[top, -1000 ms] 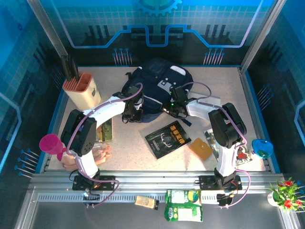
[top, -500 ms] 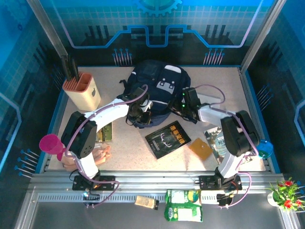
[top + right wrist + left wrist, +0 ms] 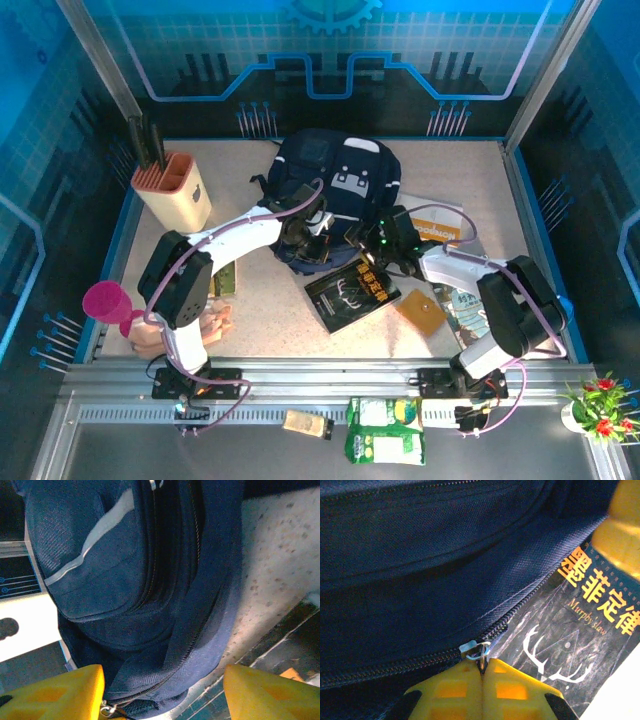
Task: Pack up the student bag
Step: Unzip the student bag at the top-center of the table.
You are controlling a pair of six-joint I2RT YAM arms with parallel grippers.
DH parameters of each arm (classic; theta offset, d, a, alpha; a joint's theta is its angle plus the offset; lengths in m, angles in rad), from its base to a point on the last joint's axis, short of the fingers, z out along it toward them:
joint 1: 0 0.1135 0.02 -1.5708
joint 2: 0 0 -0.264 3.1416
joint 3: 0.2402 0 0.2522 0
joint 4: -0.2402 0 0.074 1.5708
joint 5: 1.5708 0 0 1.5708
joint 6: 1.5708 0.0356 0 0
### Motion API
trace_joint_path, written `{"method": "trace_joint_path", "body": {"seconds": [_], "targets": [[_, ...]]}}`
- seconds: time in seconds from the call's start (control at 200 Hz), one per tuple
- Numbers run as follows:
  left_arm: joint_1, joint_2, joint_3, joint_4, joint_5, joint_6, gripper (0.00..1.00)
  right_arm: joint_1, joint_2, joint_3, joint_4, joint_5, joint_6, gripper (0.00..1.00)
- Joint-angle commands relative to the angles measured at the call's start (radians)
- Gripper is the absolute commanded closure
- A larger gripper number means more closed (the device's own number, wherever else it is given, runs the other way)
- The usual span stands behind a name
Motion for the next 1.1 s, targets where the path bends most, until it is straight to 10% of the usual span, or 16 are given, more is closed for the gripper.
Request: {"method": "trace_joint_path", "body": {"seconds": [0.0,0.55,0.835,1.096], "targets": [[-0.012,-0.003,0.020,-0.010,0.048,-0.011,1.00,0.021,0.060,0.057,-0.010,-0.014,0.070,0.36],[0.021,-0.037,-0.016,-0.094,-0.157,0.027,1.00,0.030,0.184,0.205,-0.143,0.091,-0.102,0.84],[0.128,-0.095,-0.105,-0.112,-0.204,0.052,1.00,0.002,0.229,0.326,-0.197,0.111,-0.312,0.87],[0.048,-0.047,-0.058,-0.049,-0.013,0.020,1.00,-0.121,0.289,0.397,-0.167,0.003,-0.375,0.88]]}}
